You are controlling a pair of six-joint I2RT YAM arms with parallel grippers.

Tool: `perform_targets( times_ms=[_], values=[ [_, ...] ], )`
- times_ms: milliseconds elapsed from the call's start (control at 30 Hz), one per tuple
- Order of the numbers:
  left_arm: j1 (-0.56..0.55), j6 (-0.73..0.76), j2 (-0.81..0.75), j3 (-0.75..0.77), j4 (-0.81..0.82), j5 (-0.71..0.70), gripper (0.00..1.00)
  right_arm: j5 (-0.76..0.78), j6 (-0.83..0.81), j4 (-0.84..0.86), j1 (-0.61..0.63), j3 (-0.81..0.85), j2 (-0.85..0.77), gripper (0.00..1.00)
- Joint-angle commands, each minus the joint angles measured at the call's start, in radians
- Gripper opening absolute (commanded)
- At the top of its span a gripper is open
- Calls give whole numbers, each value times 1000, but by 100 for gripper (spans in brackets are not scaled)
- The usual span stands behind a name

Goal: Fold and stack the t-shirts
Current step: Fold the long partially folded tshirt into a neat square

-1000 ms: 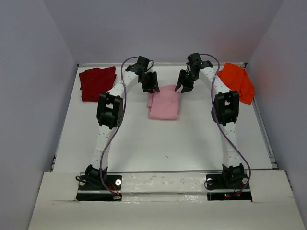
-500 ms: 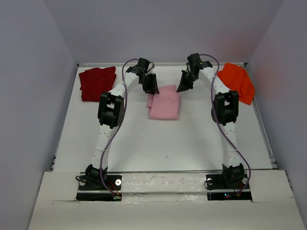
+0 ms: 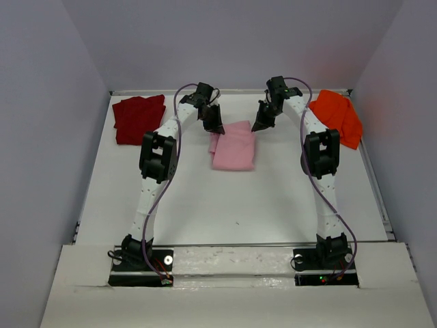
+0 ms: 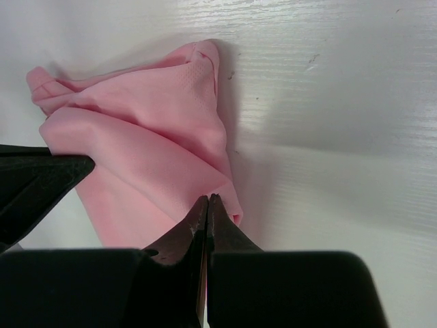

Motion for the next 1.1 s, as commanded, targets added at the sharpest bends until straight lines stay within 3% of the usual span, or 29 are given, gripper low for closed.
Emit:
perform_targets(
  times_ms=[0,133,533,1067],
  values=[
    [-3,6,-48,42,-11,-22,5,-17,-1,25,-5,20,-5,0],
    [-3,-5,-91,-2,3,-63,0,-20,-3,25,-5,34,-8,0],
    [-6,-23,-229,-68,17,-146,0,-81,17,60,-5,75,-38,0],
    [-29,-61,-317,-174,12,-204,0,-373,146,184,-5,150,23,0]
  ],
)
